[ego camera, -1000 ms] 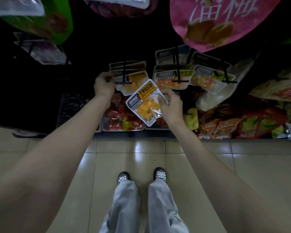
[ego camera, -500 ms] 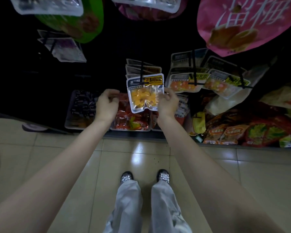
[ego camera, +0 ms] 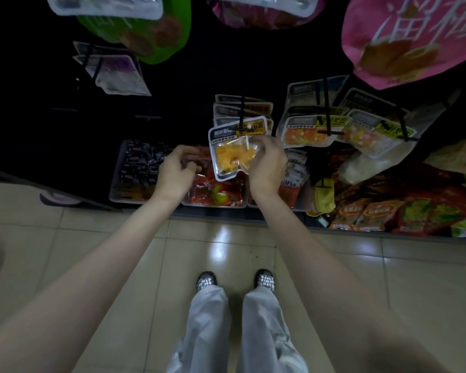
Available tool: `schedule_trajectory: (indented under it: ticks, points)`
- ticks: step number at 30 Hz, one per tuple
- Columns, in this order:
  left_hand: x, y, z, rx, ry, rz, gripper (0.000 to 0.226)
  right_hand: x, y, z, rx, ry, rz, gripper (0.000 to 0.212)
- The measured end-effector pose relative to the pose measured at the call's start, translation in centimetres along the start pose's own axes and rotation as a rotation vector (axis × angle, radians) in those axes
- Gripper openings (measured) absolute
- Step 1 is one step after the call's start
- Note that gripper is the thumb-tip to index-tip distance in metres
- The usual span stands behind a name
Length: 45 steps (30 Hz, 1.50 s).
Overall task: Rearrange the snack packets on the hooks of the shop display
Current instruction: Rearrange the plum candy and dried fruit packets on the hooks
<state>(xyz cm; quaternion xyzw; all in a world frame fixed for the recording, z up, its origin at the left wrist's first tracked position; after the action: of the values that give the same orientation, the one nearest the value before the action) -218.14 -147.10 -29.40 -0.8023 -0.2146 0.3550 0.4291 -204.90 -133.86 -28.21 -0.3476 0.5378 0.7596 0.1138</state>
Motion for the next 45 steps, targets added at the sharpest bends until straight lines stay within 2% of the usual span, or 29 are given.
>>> schedule_trajectory:
  ticks: [4,8,12,16,19,22,26,29,35,39,41,45]
  points:
    - [-0.1,0.4,0.1,-0.005,0.010,0.001,0.027,-0.8,-1.3,-0.2,0.006,0.025,-0.039,0.041]
    - [0.4,-0.1,0.2,0.004,0.005,0.019,0.027,0.0,-1.6,-0.9,-0.090,0.178,0.001,0.037]
    - [1.2,-1.0,0.2,0.028,0.020,0.030,0.027,0.4,-2.6,-1.1,-0.039,0.213,0.046,0.043]
    - [1.5,-1.4,-0.1,0.043,0.027,0.056,0.027,-0.3,-1.9,-1.1,-0.069,0.233,0.240,0.042]
    - [1.5,-1.8,-0.4,0.120,0.006,0.195,0.037,-1.4,-1.7,-1.2,-0.082,0.236,0.426,0.046]
    - [2.8,-2.0,-0.5,0.126,0.104,0.242,0.051,-1.7,-2.0,-1.1,-0.041,0.202,0.477,0.050]
    - [5.2,-2.0,-0.3,0.077,0.242,0.210,0.054,-0.4,-2.5,-0.4,0.045,0.196,0.426,0.052]
    - [6.0,-2.0,0.2,0.035,0.276,0.235,0.055,0.4,-2.6,0.1,0.025,0.222,0.392,0.052]
    - [5.8,-2.2,0.8,0.025,0.305,0.278,0.052,0.9,-2.5,1.2,-0.004,0.195,0.260,0.050]
    - [3.8,-2.6,0.9,-0.027,0.230,0.230,0.050,1.4,-1.6,3.3,-0.020,0.233,0.099,0.050]
    - [2.4,-3.1,0.5,-0.036,0.196,0.221,0.049,1.6,-0.6,4.6,-0.013,0.318,0.044,0.051]
    - [0.5,-4.9,-0.3,-0.010,0.158,0.193,0.048,1.3,0.4,4.9,0.083,0.600,-0.090,0.063]
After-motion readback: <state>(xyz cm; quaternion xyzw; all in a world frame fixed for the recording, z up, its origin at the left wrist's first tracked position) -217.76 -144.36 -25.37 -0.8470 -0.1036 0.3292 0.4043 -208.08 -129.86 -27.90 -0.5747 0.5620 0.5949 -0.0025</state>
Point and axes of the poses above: each hand's wrist, its own z-axis towards the middle knuckle, its own x-axis out of the palm, y = z × x, the point moved 6 cm from there along z, towards the middle knuckle, and after that the axes turned 9 degrees about -x, right-handed, at the moved point
